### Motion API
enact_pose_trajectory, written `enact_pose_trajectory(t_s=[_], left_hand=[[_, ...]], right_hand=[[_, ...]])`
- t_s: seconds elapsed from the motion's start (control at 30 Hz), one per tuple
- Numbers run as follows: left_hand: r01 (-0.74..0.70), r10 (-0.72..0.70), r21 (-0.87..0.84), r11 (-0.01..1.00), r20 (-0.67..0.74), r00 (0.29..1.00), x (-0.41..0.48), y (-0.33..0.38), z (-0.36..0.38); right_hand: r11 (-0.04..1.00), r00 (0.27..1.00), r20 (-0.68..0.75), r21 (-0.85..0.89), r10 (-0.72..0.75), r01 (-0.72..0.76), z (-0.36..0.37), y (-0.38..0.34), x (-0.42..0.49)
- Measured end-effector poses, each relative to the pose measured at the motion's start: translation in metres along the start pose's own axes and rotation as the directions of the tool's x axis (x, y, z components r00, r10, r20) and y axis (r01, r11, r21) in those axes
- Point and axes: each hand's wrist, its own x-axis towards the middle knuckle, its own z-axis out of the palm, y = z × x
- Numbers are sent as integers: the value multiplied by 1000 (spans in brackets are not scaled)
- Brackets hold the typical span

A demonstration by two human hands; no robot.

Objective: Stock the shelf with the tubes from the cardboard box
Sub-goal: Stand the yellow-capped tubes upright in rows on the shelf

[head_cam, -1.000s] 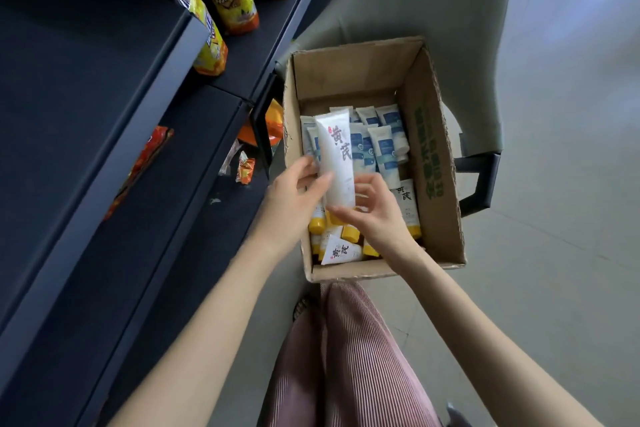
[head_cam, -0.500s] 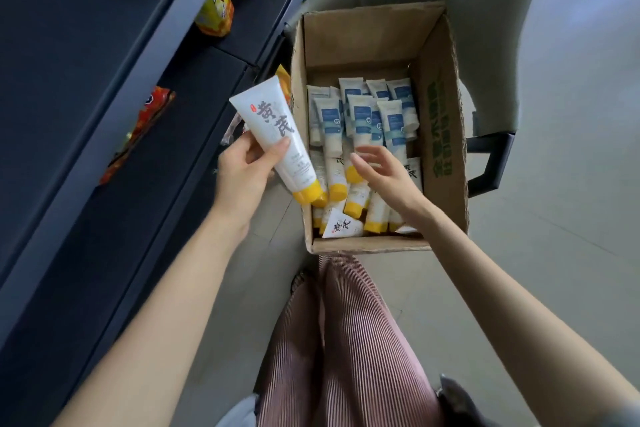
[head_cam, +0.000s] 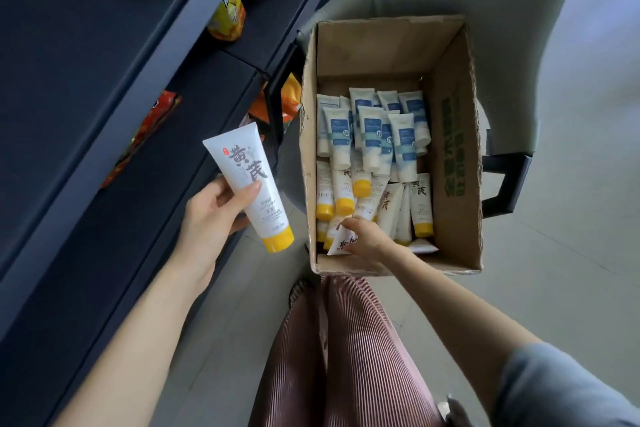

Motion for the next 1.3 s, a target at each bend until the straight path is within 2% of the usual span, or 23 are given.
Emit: enact_pose_trajectory(t_s=[0.2,0.33,0.37,0.47,0.57,0.63,0.73,0.83,1.03,1.17,1.3], left_hand=[[-27,26,-58,998,-6,1000,2,3,-13],[-46,46,-93,995,-2,999,0,11,-20],[-55,55,-89,995,-2,999,-1,13,-22],[-96,97,-80,992,11,995,-6,25,-28],[-150,152,-76,986,20,988,-16,42,-33],[-204,205,-49,978,18,979,-24,55,-37],[-287,288,-9,958,12,958,-42,74,-45],[-368,368,39,929,8,930,-59,91,-55],[-533,540,122,838,-34,841,-111,126,-86],[-619,633,137,773,-101,768,-154,145,-110],[-703,701,61,708,-183,690,-201,160,-134]], right_hand=[[999,992,-121,14,38,-37,10,8,5],[957,963,-246,286,113,-39,-9,6,-7],[913,955,-266,408,133,-14,-18,4,-10],[660,947,-274,745,168,99,-47,-9,-22],[468,948,-262,871,182,151,-76,-29,-38],[349,956,-259,916,140,197,-94,-45,-50],[253,954,-301,924,15,287,-119,-76,-76],[278,926,-371,885,-69,375,-136,-111,-101],[344,822,-519,747,-233,569,-163,-195,-158],[339,751,-555,672,-359,659,-175,-249,-197],[319,676,-555,607,-485,728,-177,-301,-237]])
